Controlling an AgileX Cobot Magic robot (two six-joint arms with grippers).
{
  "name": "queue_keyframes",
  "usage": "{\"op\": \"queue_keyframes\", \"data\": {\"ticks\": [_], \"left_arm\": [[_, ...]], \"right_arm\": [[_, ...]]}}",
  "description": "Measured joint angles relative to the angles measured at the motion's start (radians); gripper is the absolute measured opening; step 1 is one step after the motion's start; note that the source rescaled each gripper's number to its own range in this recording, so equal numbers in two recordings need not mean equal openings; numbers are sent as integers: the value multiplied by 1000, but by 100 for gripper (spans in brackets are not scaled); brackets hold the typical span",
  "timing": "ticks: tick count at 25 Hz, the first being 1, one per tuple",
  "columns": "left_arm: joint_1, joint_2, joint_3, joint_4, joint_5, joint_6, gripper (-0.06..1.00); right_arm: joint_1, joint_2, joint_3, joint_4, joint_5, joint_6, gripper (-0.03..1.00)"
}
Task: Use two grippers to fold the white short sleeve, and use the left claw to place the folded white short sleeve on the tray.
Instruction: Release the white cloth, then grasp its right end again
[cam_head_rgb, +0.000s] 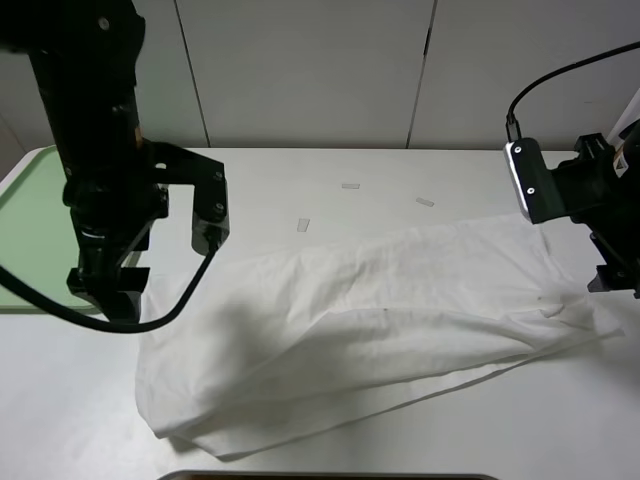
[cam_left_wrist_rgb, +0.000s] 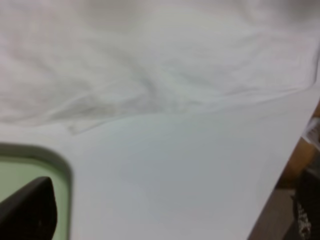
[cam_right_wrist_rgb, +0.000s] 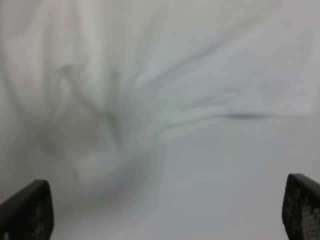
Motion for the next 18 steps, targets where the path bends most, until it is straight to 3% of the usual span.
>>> {"op": "queue_keyframes", "data": {"ticks": [10,15,18], "left_arm": [[0,-182,-62,12,0,-6,94],[0,-311,-66,7,2,-24,94],[0,-370,-66,-7,-24,-77,94]], "right_arm": [[0,-92,0,41,-126,107,100],[0,-198,0,117,-431,463,100],[0,-215,0,148,-496,554,100]]}}
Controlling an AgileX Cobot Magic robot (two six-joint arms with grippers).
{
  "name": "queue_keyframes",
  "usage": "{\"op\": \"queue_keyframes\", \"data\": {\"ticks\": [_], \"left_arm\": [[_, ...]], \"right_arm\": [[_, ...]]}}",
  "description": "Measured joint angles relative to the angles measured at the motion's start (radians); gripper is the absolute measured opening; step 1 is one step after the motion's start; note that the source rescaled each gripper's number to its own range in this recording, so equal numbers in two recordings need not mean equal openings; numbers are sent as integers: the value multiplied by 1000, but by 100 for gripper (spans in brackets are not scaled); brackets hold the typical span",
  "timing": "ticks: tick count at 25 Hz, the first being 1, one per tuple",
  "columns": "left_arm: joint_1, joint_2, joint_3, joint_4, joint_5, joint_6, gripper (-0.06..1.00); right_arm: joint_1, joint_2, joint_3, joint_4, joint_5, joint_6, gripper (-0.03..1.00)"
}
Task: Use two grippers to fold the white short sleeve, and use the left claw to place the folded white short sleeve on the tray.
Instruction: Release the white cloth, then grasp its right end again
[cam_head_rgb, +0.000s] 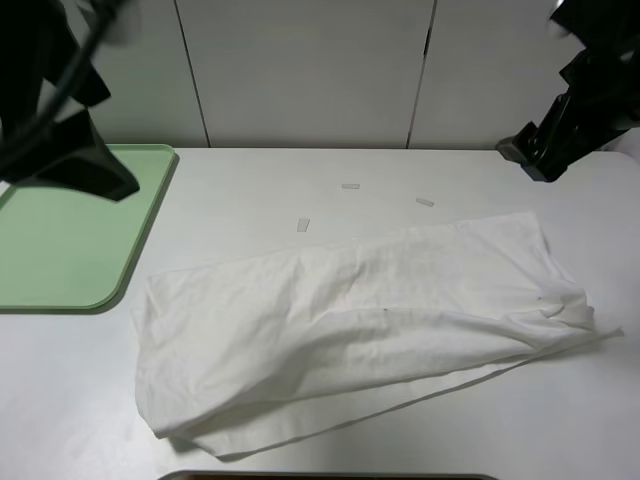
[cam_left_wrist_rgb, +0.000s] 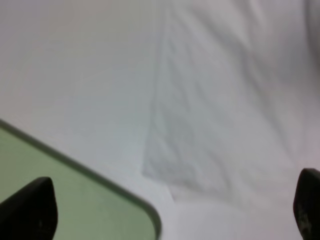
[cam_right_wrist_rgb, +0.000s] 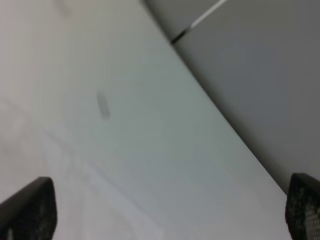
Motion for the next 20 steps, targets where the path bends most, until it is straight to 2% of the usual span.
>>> {"op": "queue_keyframes", "data": {"ticks": [1,2,3,4,5,6,11,14,16,17,20], "left_arm": [[0,-15,0,-7,-15,-23,94],[0,-48,0,-17,-60,-55,94],[0,-59,0,-21,-74,-64,94],[0,-126,1,-44,-157,-99,94],[0,-250,29,-64,-313,-125,94],[0,-287,43,-66,-349,-139,94],[0,-438,155,-67,-474,-208,94],[0,-488,211,-67,-524,-232,94],[0,-626,356,-67,-615,-297,94],[0,-703,427,-57,-620,-326,94],[0,-832,503,-10,-552,-395,94]], "right_arm": [[0,0,0,0,0,0,100],[0,-28,0,62,-57,102,100],[0,-38,0,78,-68,123,100],[0,-46,0,84,-72,134,100],[0,-60,0,103,-77,152,100],[0,-77,0,125,-78,163,100],[0,-180,0,230,-78,176,100],[0,-216,0,247,-79,178,100],[0,-234,0,252,-79,178,100],[0,-242,0,257,-79,178,100],[0,-250,0,272,-79,178,100]]}}
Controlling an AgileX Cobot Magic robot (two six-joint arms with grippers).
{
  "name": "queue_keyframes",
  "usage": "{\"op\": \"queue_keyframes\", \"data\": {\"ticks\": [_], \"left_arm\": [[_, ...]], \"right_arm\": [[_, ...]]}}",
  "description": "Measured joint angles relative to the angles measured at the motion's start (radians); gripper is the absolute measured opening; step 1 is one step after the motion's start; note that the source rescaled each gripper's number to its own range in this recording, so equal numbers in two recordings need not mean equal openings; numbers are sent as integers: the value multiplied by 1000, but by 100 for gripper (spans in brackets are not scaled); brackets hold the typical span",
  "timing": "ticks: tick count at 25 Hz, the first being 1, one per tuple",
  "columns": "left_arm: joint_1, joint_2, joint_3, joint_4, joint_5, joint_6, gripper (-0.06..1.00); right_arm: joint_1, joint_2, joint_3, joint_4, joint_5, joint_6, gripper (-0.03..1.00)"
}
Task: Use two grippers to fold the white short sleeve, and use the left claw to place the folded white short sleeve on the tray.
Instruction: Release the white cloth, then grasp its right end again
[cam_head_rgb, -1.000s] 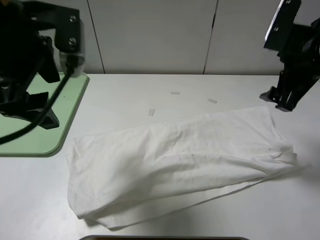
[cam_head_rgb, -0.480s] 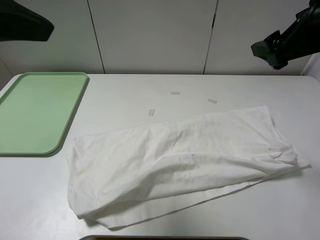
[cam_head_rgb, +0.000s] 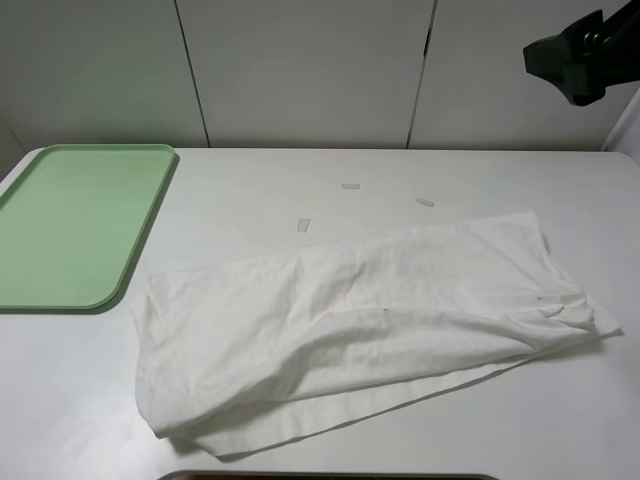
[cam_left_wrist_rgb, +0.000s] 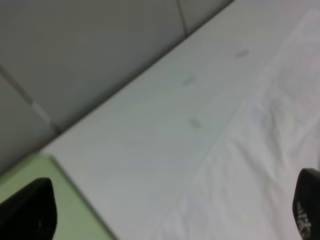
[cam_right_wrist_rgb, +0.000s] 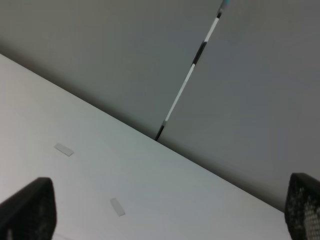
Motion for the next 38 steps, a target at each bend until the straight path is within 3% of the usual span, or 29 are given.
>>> {"op": "queue_keyframes", "data": {"ticks": [7,13,21,25,38], "left_arm": [[0,-307,12,88,411,-166,94],[0,-456,33,98,571,-233,94],[0,-513,172,93,579,-284,94],[0,-513,221,50,496,-284,94],[10,-513,225,40,480,-289,94]], "right_arm": [[0,0,0,36,9,0,100],[0,0,0,59,-8,1,100],[0,0,0,79,-25,1,100],[0,0,0,85,-25,1,100],[0,0,0,97,-16,1,100]]}}
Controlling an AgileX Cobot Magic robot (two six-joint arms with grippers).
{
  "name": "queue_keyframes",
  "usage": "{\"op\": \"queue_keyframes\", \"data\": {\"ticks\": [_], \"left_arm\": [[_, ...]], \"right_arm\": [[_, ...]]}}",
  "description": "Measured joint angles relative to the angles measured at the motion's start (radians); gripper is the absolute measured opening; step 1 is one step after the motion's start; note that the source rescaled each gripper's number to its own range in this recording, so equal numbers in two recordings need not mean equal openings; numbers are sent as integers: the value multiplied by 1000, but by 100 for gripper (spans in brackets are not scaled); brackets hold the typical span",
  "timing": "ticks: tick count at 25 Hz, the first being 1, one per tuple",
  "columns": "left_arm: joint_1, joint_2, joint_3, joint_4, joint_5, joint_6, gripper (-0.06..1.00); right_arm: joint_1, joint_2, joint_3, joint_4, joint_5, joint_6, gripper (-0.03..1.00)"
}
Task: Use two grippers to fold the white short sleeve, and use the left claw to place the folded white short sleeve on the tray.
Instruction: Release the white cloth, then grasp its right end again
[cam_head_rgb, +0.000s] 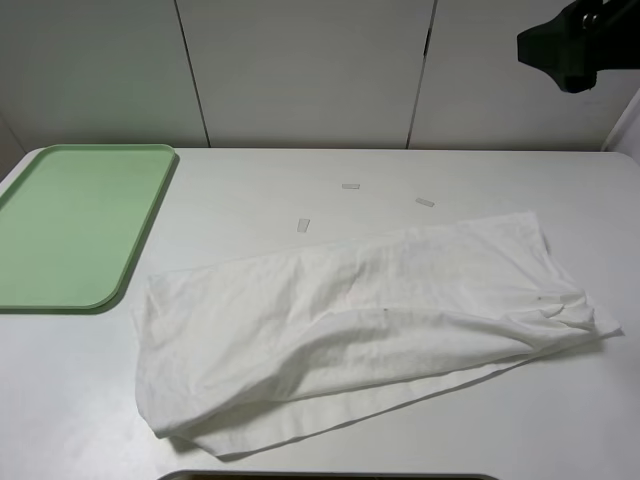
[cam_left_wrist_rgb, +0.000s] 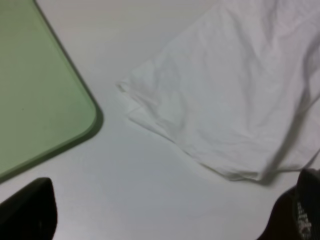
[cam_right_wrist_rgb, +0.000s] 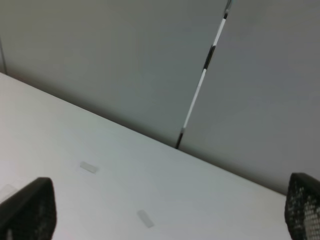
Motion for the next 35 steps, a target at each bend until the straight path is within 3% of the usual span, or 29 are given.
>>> {"op": "queue_keyframes", "data": {"ticks": [2,6,9,17,19,20,26,35], "left_arm": [[17,0,0,-3,0,0,94],[136,0,0,-16,0,-2,94],[291,0,0,-18,0,-2,94],[548,0,0,-18,-6,-2,94],[560,0,0,-18,-6,-3,94],[568,0,0,-18,-6,-3,94],[633,0,0,-18,-6,-3,94],[635,0,0,-17,-6,-3,94]], "right_arm": [[0,0,0,22,1,7,100],[0,0,0,69,9,18,100],[0,0,0,74,27,19,100],[0,0,0,118,114,19,100],[0,0,0,135,126,19,100],[0,0,0,195,172,19,100],[0,0,0,373,186,19,100],[0,0,0,427,186,-12,100]]}}
